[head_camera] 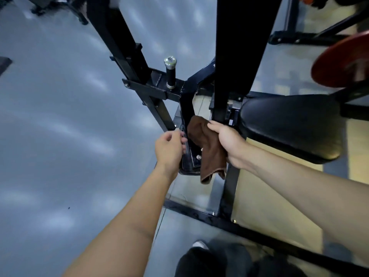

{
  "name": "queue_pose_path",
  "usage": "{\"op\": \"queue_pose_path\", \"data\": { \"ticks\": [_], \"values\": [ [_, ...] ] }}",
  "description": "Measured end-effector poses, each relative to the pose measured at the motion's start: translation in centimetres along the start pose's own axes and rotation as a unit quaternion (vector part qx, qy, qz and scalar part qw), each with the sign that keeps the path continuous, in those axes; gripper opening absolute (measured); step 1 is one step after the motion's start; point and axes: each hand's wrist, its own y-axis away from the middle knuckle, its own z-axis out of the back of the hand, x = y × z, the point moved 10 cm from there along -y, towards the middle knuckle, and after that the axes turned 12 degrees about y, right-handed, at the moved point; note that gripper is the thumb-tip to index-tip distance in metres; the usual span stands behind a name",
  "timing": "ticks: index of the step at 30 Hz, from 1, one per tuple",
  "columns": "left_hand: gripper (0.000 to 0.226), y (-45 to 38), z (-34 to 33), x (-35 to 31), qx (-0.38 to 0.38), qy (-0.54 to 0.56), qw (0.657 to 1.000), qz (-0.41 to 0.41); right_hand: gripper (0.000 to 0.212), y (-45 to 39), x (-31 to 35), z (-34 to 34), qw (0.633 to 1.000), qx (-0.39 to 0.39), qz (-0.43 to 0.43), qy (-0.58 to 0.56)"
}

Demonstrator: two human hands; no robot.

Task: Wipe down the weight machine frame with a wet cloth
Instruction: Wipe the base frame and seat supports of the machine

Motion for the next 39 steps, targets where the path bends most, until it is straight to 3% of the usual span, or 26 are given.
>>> {"op": "queue_pose_path", "data": {
  "ticks": [4,6,9,12,14,17,18,21,22,26,29,34,37,39],
  "values": [
    [0.049,3.1,-2.6,-4.0,0.076,0.041,0.995,0.053,0.031,3.3,4.7,-3.3,0.996,0.057,0.027,0.056],
    [0.064,4.1,-3.3,-5.6,0.105,0.069,0.989,0.083,0.029,4.7,7.5,-4.2,0.981,0.048,0.071,0.171],
    [0.047,5.1,-2.9,-8.3,0.1,0.114,0.982,0.116,0.032,6.2,12.1,-5.5,0.921,0.005,0.153,0.359],
    [0.029,5.1,-1.5,-11.3,0.062,0.145,0.981,0.114,0.034,7.3,15.4,-6.5,0.922,-0.032,0.174,0.343],
    [0.026,5.0,-1.0,-13.7,0.066,0.133,0.984,0.093,0.057,7.3,16.7,-6.4,0.933,-0.058,0.131,0.33],
    [0.024,5.5,-1.0,-17.0,0.102,0.127,0.984,0.078,0.101,7.2,17.6,-7.0,0.961,-0.024,0.054,0.271],
    [0.024,5.7,-1.1,-18.0,0.119,0.127,0.982,0.075,0.096,7.5,18.5,-7.3,0.959,-0.012,0.064,0.276],
    [0.02,6.2,-1.0,-21.4,0.134,0.102,0.985,0.049,0.03,8.8,22.4,-8.1,0.935,-0.039,0.142,0.322],
    [0.019,6.4,-1.0,-22.5,0.132,0.083,0.987,0.032,0.023,9.3,23.6,-8.0,0.922,-0.07,0.172,0.34],
    [0.014,7.5,-1.8,-26.2,0.113,0.024,0.993,-0.035,0.026,12.3,28.2,-8.0,0.833,-0.2,0.253,0.451],
    [0.014,8.6,-2.7,-28.9,0.08,0.008,0.994,-0.078,0.022,14.6,31.0,-8.4,0.758,-0.249,0.313,0.516],
    [0.014,10.6,-3.4,-31.3,0.042,0.058,0.995,-0.069,0.028,17.2,33.6,-8.7,0.757,-0.193,0.399,0.48],
    [0.013,11.1,-3.6,-31.9,0.019,0.122,0.992,-0.025,0.053,17.5,33.3,-9.5,0.796,-0.071,0.389,0.459],
    [0.012,11.3,-3.6,-32.3,0.006,0.149,0.989,-0.006,0.076,16.9,32.6,-10.0,0.792,-0.011,0.349,0.501]
  ]
}}
